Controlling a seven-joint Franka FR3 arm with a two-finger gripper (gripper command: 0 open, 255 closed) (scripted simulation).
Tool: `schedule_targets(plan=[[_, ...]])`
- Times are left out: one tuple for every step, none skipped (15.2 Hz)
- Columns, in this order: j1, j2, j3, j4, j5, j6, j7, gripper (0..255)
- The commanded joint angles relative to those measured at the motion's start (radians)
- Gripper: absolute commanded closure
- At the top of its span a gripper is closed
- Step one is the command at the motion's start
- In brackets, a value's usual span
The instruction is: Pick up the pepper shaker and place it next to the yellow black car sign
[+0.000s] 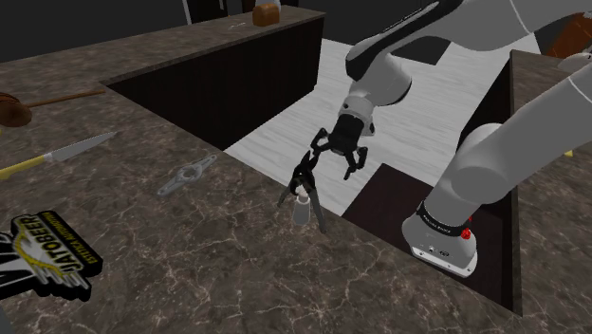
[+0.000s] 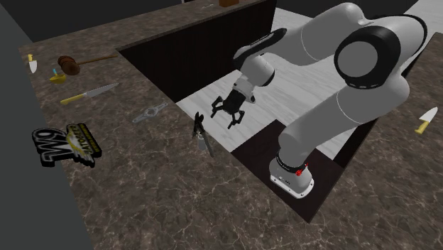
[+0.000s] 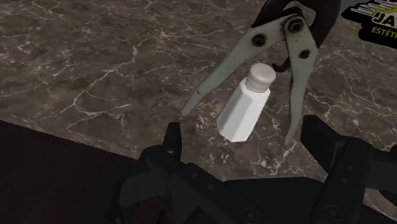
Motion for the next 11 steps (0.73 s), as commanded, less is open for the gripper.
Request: schedule_targets(plan=[[0.025,0.055,-0.002,-0.041,0.174,0.032,-0.005,0],[0.043,0.085,0.004,-0.056,0.266,0.043,-0.012,0],[0.051,0.1,0.007,-0.061,0.309,0.047,-0.015,0],[0.06,0.105,0.016,-0.062,0.327,0.056,-0.02,0],[0.07,0.111,0.025,-0.062,0.345,0.064,-0.024,0],[0.079,0.117,0.034,-0.062,0.364,0.073,-0.029,0],[0.088,0.123,0.044,-0.062,0.382,0.081,-0.034,0],[0.098,0.13,0.053,-0.061,0.4,0.089,-0.039,0],[0.107,0.137,0.062,-0.06,0.418,0.097,-0.043,0],[0.116,0.144,0.071,-0.058,0.437,0.105,-0.049,0],[0.122,0.148,0.076,-0.057,0.447,0.11,-0.051,0]])
